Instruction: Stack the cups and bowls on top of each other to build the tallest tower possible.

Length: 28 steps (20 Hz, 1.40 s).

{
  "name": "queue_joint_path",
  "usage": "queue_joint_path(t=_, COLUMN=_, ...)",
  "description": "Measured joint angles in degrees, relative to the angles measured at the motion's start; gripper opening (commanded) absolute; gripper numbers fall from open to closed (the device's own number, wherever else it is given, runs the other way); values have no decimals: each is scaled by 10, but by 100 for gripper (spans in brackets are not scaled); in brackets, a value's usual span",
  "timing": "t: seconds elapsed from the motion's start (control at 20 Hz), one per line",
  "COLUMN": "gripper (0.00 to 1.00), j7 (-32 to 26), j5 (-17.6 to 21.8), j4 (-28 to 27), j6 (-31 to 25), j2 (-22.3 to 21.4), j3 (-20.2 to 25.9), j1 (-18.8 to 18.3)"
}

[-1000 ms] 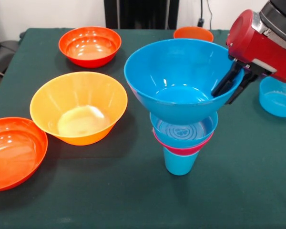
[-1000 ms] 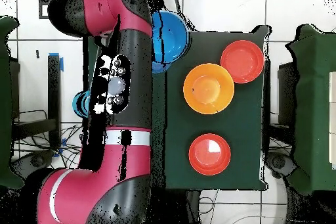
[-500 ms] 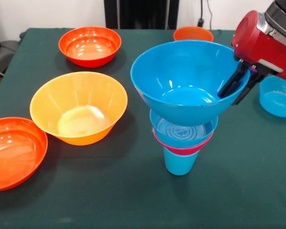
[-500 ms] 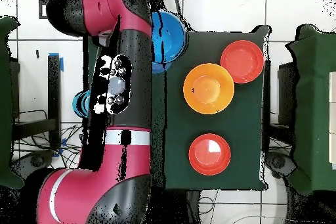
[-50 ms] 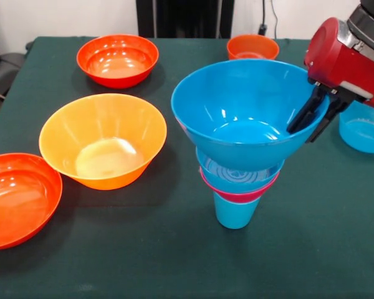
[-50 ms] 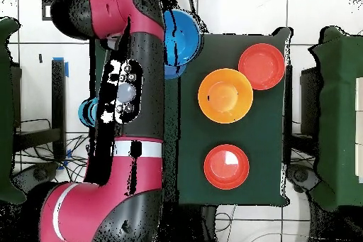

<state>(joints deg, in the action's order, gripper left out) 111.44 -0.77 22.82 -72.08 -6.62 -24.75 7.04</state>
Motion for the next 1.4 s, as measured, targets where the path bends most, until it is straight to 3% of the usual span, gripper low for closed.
queue_joint_path(t=1.4, gripper=0, j7=1, j5=0, j4=27, j6=13, j2=3, j3=-2, j1=13)
